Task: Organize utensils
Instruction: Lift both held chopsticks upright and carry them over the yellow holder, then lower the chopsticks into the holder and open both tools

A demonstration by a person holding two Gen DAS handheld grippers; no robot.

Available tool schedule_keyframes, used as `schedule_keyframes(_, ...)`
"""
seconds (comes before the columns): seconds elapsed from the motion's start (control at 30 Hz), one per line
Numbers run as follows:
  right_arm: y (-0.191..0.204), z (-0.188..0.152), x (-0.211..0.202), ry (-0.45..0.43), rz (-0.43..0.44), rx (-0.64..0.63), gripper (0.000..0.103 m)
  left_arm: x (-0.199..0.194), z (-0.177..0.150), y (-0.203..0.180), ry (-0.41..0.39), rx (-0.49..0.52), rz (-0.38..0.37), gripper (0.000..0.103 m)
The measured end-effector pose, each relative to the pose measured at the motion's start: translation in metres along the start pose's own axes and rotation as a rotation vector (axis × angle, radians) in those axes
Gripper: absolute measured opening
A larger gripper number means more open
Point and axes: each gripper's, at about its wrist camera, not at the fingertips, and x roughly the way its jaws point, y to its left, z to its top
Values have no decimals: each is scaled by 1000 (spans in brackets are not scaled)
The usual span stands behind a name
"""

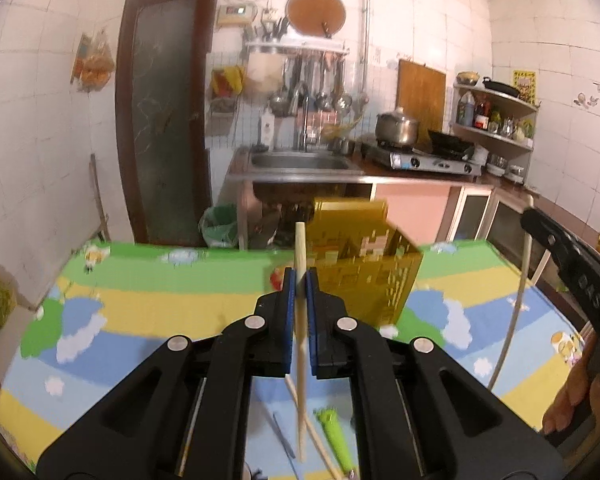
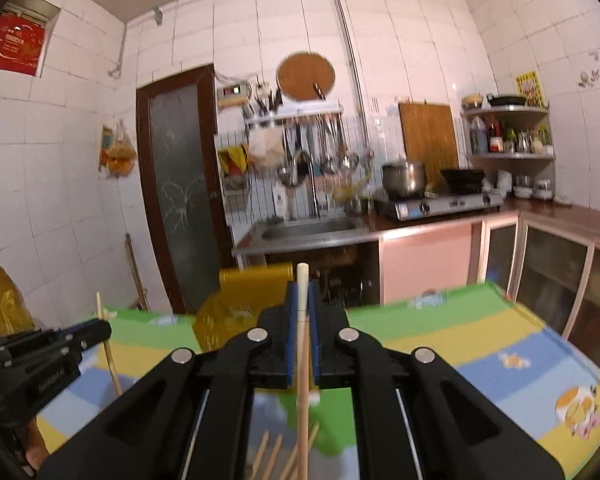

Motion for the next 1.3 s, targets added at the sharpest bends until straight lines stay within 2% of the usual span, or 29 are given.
schedule_keyframes(0.13, 5, 37, 20, -74, 8, 3, 6, 1, 40, -2, -74, -23, -20, 4)
schedule_keyframes(0.3, 18, 77, 51, -174, 23, -1, 6, 10, 98, -2, -225, -61, -13, 4)
schedule_keyframes(0.47, 25, 96, 81, -250, 17, 10, 6, 37, 131, -5, -322, -91, -29, 4)
schedule_keyframes(0.63, 20, 91, 119, -270, 1, 16, 6, 91, 129, -13, -297, -70, -14, 4)
schedule_keyframes(0.77, 16, 62, 146, -210, 8, 21, 6, 132, 99, -12, -215, -73, -20, 4)
schedule_keyframes(0.9, 16, 27, 156, -135, 9, -17, 6, 153, 74, -9, -154, -74, 0, 4)
schedule_keyframes(1.1, 15, 11, 157, -50, 8, -81, 6, 150, 63, -1, -114, -76, 39, 6)
schedule_keyframes(1.13, 15, 12, 157, -27, 5, -92, 7, 144, 65, 1, -111, -75, 38, 15)
schedule_keyframes(1.17, 14, 13, 158, -6, 0, -97, 9, 136, 67, 3, -109, -76, 35, 39)
schedule_keyframes(1.2, 12, 16, 154, 17, -4, -98, 28, 125, 69, 6, -117, -83, 41, 53)
schedule_keyframes(1.23, 10, 19, 150, 17, -1, -94, 63, 113, 71, 9, -134, -90, 62, 72)
schedule_keyframes(1.27, 7, 23, 140, -1, -5, -87, 70, 102, 72, 12, -152, -91, 85, 77)
schedule_keyframes(1.3, 5, 26, 133, -8, -19, -91, 71, 90, 73, 15, -162, -86, 106, 78)
